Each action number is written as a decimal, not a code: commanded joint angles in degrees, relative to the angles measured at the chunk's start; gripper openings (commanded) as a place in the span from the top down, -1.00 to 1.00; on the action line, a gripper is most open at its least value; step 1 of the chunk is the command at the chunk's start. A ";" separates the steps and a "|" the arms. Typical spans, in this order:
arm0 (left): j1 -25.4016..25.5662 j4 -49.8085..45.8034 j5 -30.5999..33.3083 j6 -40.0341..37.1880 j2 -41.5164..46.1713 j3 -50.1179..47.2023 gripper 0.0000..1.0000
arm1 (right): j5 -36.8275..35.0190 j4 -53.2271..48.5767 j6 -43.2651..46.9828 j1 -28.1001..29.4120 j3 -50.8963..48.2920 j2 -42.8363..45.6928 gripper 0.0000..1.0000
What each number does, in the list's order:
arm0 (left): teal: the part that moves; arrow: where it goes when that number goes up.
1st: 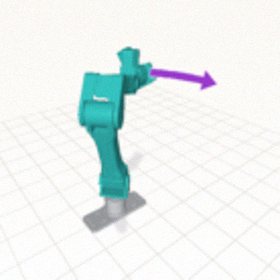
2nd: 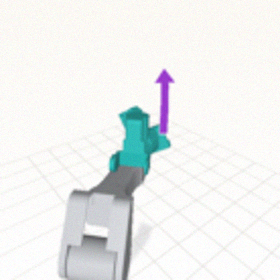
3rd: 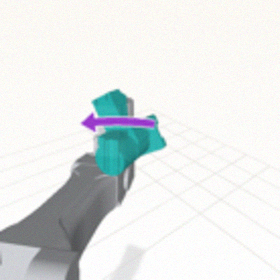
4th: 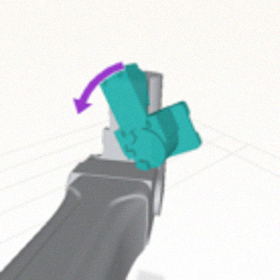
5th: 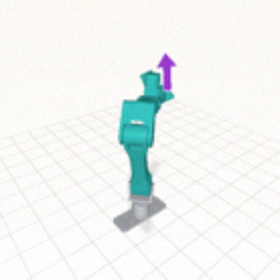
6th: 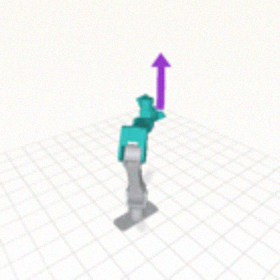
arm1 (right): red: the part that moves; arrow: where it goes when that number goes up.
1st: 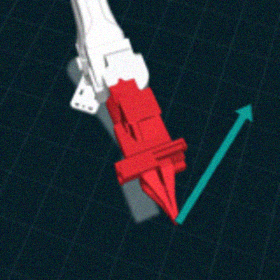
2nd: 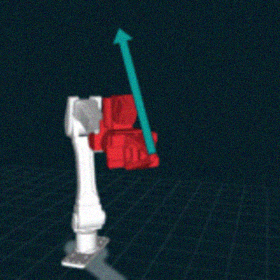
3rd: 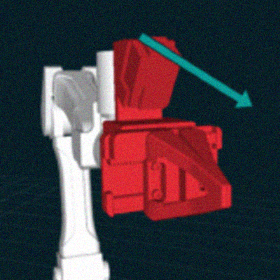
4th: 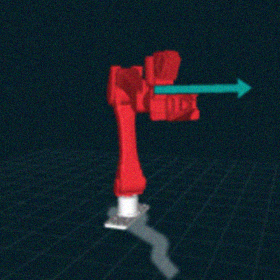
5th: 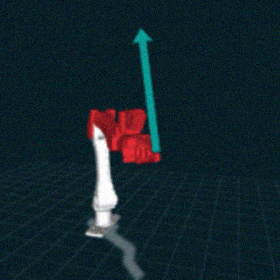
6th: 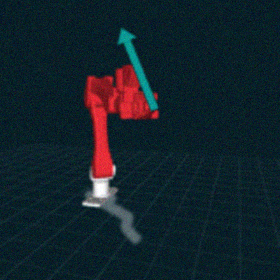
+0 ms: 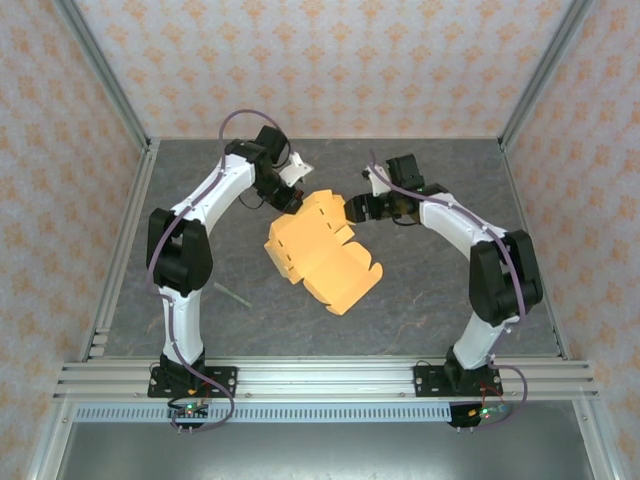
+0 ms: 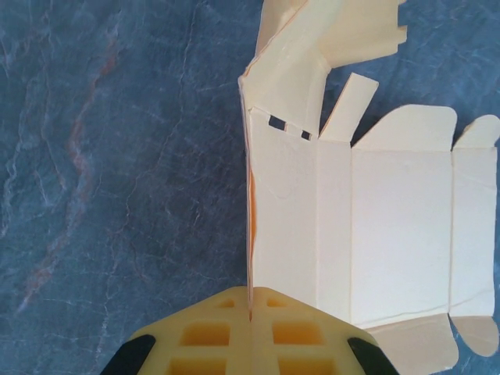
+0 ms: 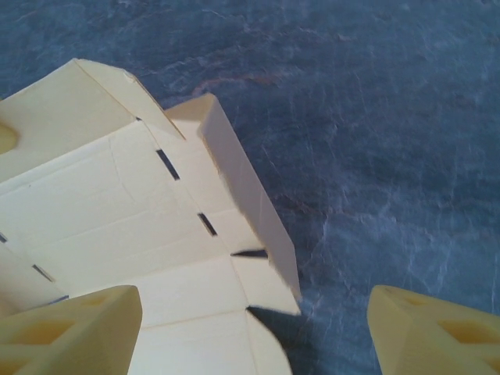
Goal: Fold the paper box
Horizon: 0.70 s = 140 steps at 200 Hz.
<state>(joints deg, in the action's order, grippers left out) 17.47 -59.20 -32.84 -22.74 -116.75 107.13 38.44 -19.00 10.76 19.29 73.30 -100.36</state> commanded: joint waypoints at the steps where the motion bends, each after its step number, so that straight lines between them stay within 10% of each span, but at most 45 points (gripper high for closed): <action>1: -0.42 -3.78 -2.37 -5.58 2.07 2.35 1.00 | 7.86 0.81 10.31 0.02 2.71 -1.84 -0.55; 140: -0.86 -1.97 -6.37 -8.20 3.19 2.12 1.00 | 16.91 19.61 6.73 0.11 -2.45 -11.03 -0.24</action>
<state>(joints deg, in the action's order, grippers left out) 16.97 -60.27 -37.54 -29.95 -116.64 107.96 52.23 -3.29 17.74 18.87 69.87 -110.39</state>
